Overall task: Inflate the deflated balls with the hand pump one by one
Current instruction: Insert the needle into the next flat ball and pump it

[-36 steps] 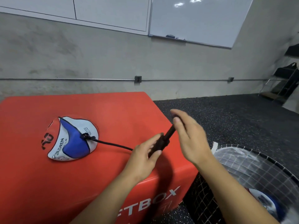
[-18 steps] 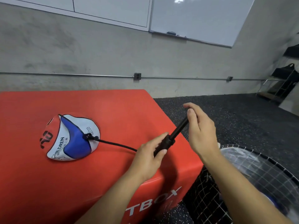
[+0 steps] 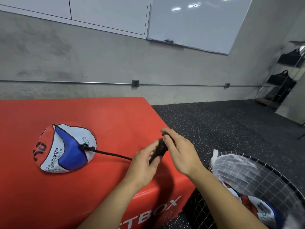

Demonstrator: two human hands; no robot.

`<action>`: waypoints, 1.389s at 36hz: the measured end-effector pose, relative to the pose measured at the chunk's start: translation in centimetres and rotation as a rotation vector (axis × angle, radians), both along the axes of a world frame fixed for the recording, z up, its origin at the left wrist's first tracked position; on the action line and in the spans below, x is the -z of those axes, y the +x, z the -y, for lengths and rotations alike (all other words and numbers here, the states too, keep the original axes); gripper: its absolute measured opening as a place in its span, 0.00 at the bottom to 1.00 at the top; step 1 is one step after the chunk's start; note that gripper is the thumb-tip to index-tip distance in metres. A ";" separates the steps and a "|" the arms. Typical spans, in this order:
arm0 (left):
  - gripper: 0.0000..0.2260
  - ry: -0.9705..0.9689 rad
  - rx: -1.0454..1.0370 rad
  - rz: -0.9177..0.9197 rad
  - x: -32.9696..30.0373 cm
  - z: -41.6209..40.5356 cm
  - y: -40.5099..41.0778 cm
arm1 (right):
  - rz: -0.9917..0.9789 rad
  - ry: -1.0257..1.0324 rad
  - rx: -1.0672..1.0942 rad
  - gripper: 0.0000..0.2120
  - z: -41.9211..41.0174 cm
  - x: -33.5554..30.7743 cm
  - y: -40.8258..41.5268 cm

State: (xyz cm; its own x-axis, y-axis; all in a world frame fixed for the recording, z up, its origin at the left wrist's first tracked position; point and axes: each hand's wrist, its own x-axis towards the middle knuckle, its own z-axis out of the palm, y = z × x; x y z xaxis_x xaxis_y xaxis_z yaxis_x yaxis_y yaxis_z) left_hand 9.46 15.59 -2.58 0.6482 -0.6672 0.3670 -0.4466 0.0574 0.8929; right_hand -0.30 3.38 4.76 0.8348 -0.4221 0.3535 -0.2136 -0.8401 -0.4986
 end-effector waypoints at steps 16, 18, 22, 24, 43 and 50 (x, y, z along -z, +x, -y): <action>0.29 0.080 0.020 0.077 0.7 0.1 -0.6 | 0.550 0.153 0.184 0.13 2.1 -6.4 -2.7; 0.27 0.076 0.016 0.077 0.8 0.0 -0.3 | 0.550 0.149 0.181 0.14 1.8 -6.3 -2.4; 0.27 0.078 -0.002 0.059 1.1 -0.1 0.0 | 0.485 0.112 0.201 0.14 0.8 -5.7 -1.0; 0.27 0.076 -0.013 0.045 1.1 -0.2 0.3 | 0.393 0.073 0.187 0.17 0.3 -5.1 -0.3; 0.30 0.126 -0.029 0.104 1.5 1.2 0.4 | 0.007 0.060 0.060 0.13 1.2 0.7 -0.6; 0.29 0.101 -0.014 0.098 1.6 1.0 0.5 | 0.186 0.050 0.122 0.18 1.9 -1.5 -1.3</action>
State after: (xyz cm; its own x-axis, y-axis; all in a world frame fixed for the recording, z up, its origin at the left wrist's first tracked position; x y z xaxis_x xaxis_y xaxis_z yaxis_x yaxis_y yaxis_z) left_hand 9.99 14.61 -4.17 0.6218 -0.6955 0.3602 -0.5318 -0.0373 0.8460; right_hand -1.62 1.48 6.27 0.6988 -0.5367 0.4728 -0.2122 -0.7868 -0.5796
